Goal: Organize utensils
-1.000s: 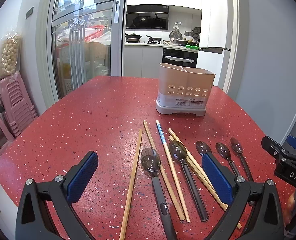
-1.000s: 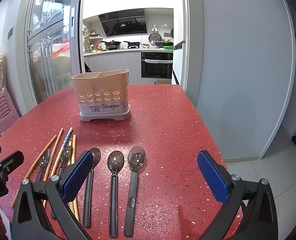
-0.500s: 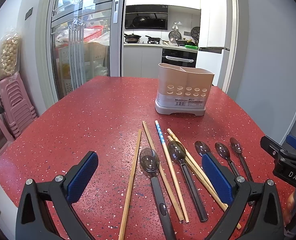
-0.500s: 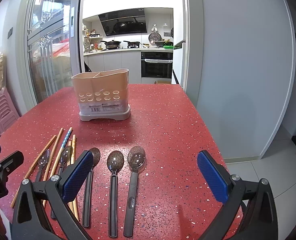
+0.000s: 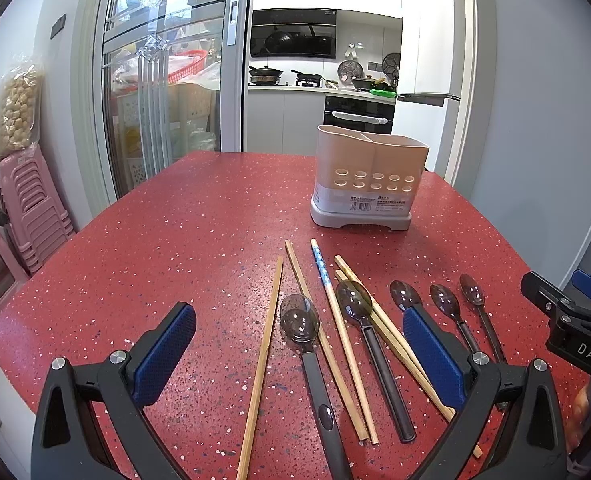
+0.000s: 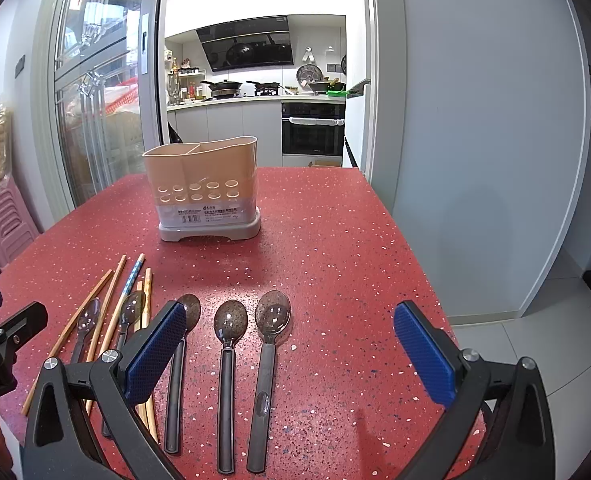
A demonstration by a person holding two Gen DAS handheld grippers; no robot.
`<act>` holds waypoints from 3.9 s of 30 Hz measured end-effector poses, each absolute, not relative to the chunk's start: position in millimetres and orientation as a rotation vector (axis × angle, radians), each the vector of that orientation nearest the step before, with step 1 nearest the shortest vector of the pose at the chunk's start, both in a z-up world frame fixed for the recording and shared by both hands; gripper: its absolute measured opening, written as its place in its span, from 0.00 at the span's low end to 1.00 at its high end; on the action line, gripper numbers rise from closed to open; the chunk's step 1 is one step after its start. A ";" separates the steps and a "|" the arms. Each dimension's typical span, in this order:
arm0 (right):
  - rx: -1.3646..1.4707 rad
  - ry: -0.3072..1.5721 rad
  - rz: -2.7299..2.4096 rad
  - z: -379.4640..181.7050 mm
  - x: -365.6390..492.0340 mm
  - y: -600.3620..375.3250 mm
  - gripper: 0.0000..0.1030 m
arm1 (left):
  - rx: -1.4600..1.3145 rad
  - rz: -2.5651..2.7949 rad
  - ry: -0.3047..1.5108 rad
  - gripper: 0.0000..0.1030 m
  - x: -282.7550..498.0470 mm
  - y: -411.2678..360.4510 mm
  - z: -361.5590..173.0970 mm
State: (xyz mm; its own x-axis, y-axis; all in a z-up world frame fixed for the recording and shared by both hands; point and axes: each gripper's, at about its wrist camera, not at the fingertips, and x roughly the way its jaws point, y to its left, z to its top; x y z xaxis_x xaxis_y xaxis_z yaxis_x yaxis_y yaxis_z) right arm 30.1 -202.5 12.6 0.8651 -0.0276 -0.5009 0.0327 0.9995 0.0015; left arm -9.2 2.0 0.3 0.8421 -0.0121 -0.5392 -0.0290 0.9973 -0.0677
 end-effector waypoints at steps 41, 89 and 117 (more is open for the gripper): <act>0.012 0.537 -0.029 10.6 29.9 -202.0 1.00 | -0.072 0.004 0.574 1.00 -11.7 0.8 -2.0; -0.026 1.186 0.039 -40.4 145.9 -207.1 0.72 | 0.049 -0.049 1.105 1.00 109.7 55.1 -55.7; 0.136 1.261 0.223 -28.6 177.1 -245.1 0.12 | 0.006 -0.216 1.108 0.33 130.9 38.8 -20.6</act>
State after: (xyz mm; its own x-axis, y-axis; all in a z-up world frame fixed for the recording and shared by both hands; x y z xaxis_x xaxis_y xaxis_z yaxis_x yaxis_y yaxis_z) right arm 177.1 -245.1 -28.6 0.2874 0.2408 -0.9270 -0.0919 0.9703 0.2236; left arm 130.9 38.8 -20.6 0.4273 -0.1701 -0.8880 0.1757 0.9790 -0.1029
